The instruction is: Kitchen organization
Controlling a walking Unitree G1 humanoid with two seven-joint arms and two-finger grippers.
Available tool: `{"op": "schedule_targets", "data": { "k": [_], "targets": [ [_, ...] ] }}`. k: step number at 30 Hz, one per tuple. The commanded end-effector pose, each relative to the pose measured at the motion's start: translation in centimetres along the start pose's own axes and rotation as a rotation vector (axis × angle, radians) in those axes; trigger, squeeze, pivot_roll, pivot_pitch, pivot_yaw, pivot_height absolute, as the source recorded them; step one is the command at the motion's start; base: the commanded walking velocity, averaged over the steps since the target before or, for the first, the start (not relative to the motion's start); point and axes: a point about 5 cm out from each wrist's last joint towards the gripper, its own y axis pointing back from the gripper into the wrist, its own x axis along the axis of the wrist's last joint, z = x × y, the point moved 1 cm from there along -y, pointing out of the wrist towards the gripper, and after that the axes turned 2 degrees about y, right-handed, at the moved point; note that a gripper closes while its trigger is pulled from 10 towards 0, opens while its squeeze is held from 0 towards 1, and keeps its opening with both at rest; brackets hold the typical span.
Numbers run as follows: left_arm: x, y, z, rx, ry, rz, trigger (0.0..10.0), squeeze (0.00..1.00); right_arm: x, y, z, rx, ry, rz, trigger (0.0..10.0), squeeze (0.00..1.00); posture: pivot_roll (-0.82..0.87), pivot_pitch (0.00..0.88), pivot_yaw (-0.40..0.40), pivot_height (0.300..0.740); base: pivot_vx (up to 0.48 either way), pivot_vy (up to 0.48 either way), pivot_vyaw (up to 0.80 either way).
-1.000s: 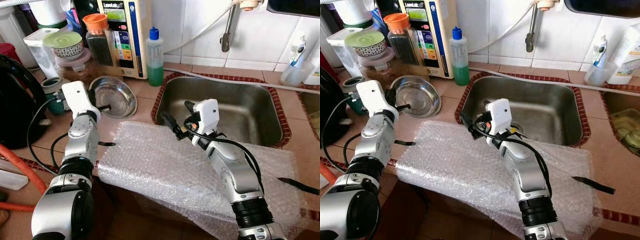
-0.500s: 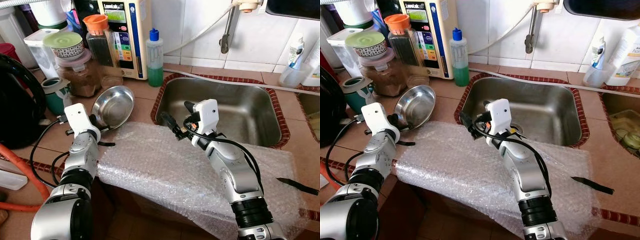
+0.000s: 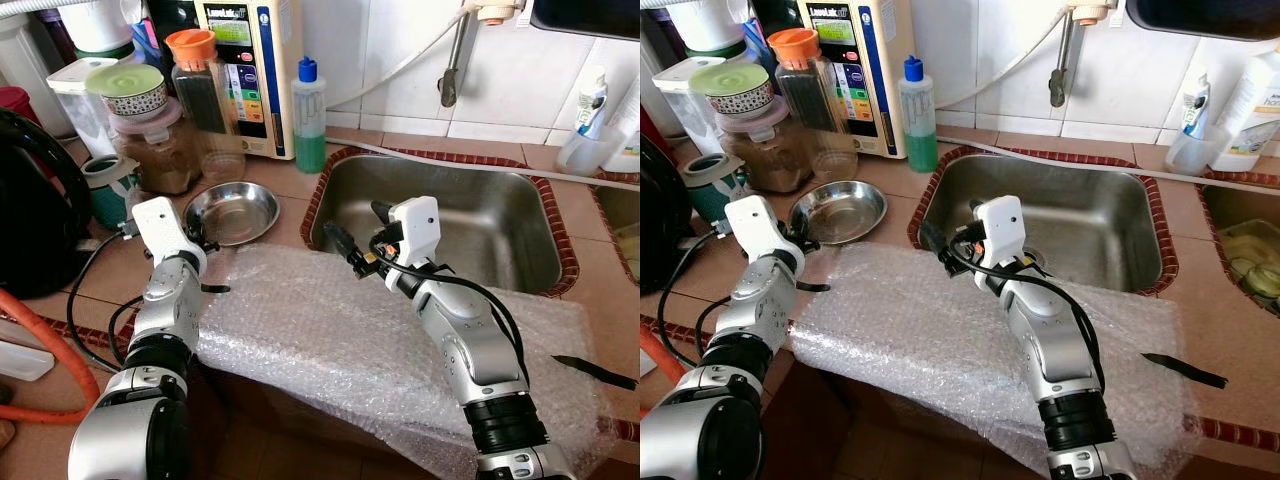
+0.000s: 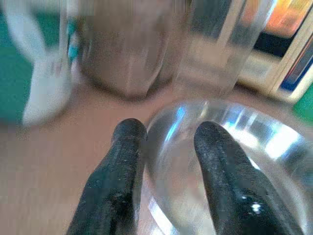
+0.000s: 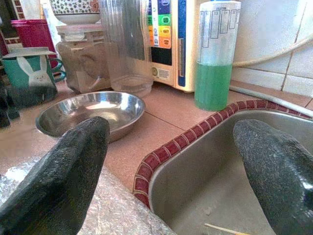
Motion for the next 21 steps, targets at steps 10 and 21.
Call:
{"op": "schedule_targets", "data": {
  "k": [10, 21],
  "targets": [
    [-2.3, 0.1, 0.4, 0.028, 0.045, -0.215, 10.0, 0.00, 0.5, -0.3, 0.0, 0.009, 0.005, 0.015, 10.0, 0.00, 0.05, 0.000, 0.060, 0.740, 0.000, 0.000, 0.00],
    [-0.6, -0.5, 0.7, 0.022, 0.092, -0.177, 0.0, 0.00, 0.6, -0.4, 0.0, 0.011, 0.008, 0.016, 10.0, 0.00, 0.06, 0.000, 0.058, 0.740, 0.000, 0.000, 0.00]
  ]
}}
